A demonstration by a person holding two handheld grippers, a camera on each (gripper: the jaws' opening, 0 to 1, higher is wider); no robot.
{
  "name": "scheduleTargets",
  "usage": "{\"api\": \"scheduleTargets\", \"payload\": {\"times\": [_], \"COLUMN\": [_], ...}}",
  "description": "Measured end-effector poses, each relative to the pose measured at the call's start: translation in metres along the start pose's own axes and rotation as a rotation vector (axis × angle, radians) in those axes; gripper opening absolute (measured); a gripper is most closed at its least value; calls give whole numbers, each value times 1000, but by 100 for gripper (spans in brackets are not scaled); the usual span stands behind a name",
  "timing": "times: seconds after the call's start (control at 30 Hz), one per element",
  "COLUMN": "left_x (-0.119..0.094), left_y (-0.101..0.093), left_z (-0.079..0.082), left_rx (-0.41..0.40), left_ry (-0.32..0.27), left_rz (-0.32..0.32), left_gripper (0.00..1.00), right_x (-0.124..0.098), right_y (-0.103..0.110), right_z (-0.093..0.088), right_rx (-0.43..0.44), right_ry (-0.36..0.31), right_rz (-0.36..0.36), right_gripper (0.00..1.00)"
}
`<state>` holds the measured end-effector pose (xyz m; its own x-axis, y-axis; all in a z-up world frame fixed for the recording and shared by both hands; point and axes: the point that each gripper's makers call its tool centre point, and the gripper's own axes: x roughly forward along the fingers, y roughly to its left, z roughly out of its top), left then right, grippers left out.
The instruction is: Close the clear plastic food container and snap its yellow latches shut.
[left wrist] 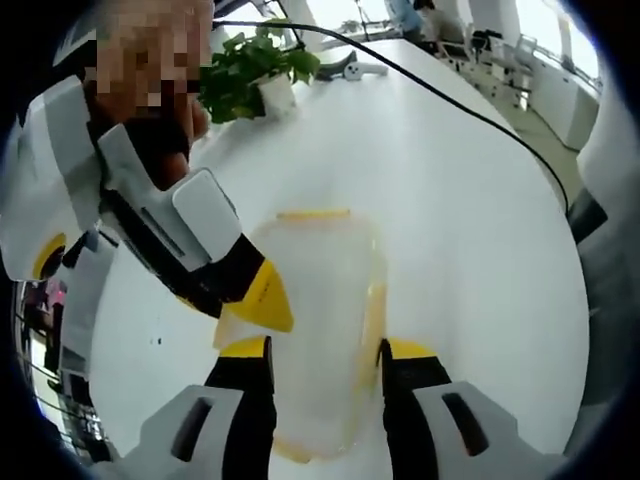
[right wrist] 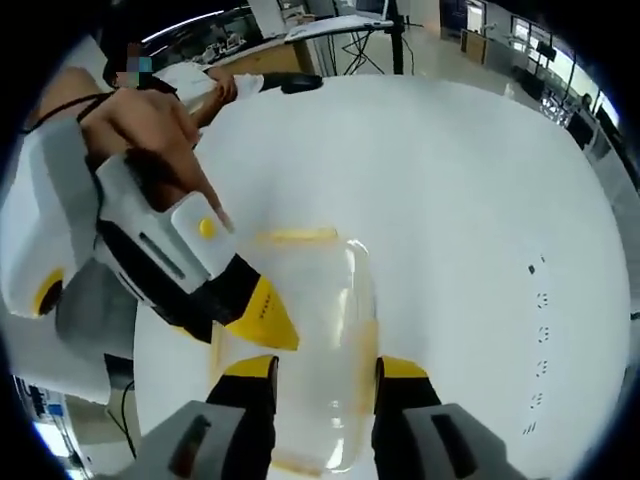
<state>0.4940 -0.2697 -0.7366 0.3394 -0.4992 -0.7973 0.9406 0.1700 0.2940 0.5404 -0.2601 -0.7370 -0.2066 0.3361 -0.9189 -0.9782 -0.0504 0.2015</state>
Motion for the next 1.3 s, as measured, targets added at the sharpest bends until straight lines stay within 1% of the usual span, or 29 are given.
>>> {"api": "scheduleTargets", "payload": {"times": [0.13, 0.27, 0.3, 0.33, 0.37, 0.4, 0.5, 0.6, 0.73, 0.87, 0.93, 0.97, 1.1, 1.3], "left_x": [-1, -2, -3, -4, -5, -7, -12, -16, -18, -22, -23, -24, -27, -30], "left_y": [1, 1, 1, -3, -3, -3, -3, -4, -5, -4, -2, -1, 6, 16], "left_z": [1, 2, 4, 5, 7, 10, 12, 13, 8, 3, 0, -2, -9, -18], "left_rx": [-15, 8, -9, -57, -85, -90, -23, -28, -5, 1, 3, 4, 3, 15], "left_ry": [-23, -29, -39, -39, -43, -52, -43, -42, -21, -5, 4, 12, 30, 49], "left_rz": [-14, -23, -35, -73, -84, -93, -85, -97, -110, -110, -108, -103, -93, -88], "left_gripper": [40, 41, 41, 43, 44, 44, 44, 44, 46, 49, 49, 49, 48, 48], "right_x": [-1, -3, -4, -3, -3, -4, -7, -14, -19, -20, -20, -20, -23, -25], "right_y": [0, 0, 1, 5, 6, 8, 9, 10, 12, 19, 22, 23, 26, 29], "right_z": [1, 1, 1, 0, -1, -2, -8, -6, -10, -13, -14, -13, -12, -17], "right_rx": [14, 16, 15, 18, 22, 35, 11, 5, -6, -6, -7, -6, -8, -11], "right_ry": [-15, -19, -20, -18, -19, -21, -3, -16, -11, -12, -14, -22, -33, -31], "right_rz": [-25, -50, -57, -50, -48, -50, -73, -91, -118, -124, -128, -134, -150, -172], "right_gripper": [36, 36, 38, 41, 44, 46, 45, 46, 48, 51, 53, 55, 55, 55]}}
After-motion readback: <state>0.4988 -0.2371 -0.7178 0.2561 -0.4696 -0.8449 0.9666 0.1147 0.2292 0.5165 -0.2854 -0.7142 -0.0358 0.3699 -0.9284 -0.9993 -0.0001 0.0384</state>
